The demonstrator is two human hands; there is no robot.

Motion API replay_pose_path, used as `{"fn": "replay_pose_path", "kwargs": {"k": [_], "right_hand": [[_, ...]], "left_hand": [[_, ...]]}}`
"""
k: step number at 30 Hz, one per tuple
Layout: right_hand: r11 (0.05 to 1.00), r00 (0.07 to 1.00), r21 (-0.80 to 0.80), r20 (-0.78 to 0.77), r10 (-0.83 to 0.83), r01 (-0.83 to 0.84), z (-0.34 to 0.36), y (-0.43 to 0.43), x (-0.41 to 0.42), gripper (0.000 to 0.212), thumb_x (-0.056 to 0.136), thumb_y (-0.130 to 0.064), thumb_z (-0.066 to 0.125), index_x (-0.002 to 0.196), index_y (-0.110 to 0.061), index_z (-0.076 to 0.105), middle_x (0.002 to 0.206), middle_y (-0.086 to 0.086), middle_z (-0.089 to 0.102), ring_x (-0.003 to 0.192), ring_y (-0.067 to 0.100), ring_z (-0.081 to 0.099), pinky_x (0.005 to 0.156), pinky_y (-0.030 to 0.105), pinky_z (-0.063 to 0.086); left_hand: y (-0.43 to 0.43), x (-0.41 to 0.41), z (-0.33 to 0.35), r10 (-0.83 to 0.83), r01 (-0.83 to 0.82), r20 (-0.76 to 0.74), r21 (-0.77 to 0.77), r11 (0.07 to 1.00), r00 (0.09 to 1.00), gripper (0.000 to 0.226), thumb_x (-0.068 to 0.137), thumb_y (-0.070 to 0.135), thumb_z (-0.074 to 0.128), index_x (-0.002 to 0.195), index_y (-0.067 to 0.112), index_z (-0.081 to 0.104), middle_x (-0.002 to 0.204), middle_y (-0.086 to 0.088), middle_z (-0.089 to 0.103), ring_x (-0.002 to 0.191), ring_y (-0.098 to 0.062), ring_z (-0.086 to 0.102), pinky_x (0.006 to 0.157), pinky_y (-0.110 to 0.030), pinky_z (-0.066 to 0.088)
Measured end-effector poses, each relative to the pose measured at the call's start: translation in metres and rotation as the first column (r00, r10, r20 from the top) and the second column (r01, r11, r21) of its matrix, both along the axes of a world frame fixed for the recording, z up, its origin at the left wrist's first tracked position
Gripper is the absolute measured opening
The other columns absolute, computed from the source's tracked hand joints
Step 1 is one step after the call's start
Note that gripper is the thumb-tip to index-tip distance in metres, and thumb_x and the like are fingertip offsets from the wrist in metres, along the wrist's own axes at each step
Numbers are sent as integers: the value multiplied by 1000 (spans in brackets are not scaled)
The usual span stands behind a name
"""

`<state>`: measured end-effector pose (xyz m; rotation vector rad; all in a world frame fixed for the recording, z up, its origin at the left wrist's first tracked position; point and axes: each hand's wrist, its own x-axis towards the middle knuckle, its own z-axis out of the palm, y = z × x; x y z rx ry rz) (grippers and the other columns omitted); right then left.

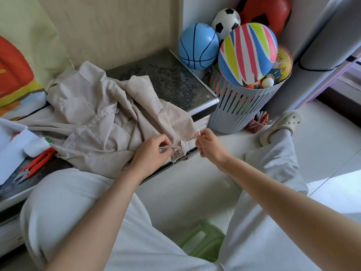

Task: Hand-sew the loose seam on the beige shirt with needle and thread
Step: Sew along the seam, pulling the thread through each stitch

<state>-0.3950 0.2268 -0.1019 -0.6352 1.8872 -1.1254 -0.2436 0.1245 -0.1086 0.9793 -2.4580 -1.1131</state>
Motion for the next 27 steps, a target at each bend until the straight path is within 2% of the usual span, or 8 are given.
{"fn": "replay_pose_path", "kwargs": {"k": [3,7,10,14,18,21,25,27], "right_hand": [[942,932,310,-288,219,-126,-20,15,-2,20,98,-11,28,108,-8,46,90,5,53,79,22,49,68,31,39],[890,931,448,-282,232,-85,-40,35,-4,22,99,-15,32,111,-3,45,103,15,55,86,28,48,77,35,41],[934,948,356,-302,98,17,-41,36,-5,9,95,-18,46,101,-12,48,95,6,55,79,23,50,66,28,40],[991,957,124,-289,-16,54,-20,26,2,7,93,-23,53,93,-17,56,64,-5,50,49,6,40,41,13,29],[993,965,13,-234,118,-118,1,14,19,16,92,-28,59,95,-12,65,63,-11,54,44,-3,47,45,9,31],[978,961,8,-186,206,-209,4,9,28,18,90,-26,63,93,-9,68,66,-4,63,43,-9,49,45,6,32],[985,958,48,-230,171,-165,1,9,25,15,90,-18,60,78,-12,67,40,-14,44,37,1,40,43,11,27],[989,961,59,-235,146,-135,-2,10,20,18,89,-19,59,73,-16,65,50,-8,42,39,6,32,44,16,24]], "left_hand": [[1,0,2,-17,19,-23,55,998,1000,7,87,10,59,81,14,57,77,4,63,70,-10,53,67,-22,40],[7,-2,7,-54,62,-54,144,988,997,6,93,7,52,88,10,52,81,-4,63,62,-5,48,61,-11,37],[7,-3,7,-53,63,-61,175,983,997,9,95,8,50,88,13,49,80,-1,63,61,-2,48,61,-11,37],[7,-3,6,-52,64,-68,191,979,996,13,95,8,50,85,16,48,77,2,63,59,2,51,58,-10,38],[6,-4,6,-50,63,-73,184,981,996,23,95,7,51,80,24,46,77,0,63,60,-1,50,58,-11,37],[6,-3,6,-43,55,-71,170,984,997,24,94,7,51,80,26,47,79,-1,65,66,-8,52,59,-11,37],[5,-2,5,-41,51,-64,166,985,997,13,95,8,51,86,17,49,81,0,66,65,0,54,61,-9,38],[5,-2,5,-40,49,-64,158,986,997,9,95,9,52,88,15,50,81,1,65,64,4,54,61,-8,38]]}}
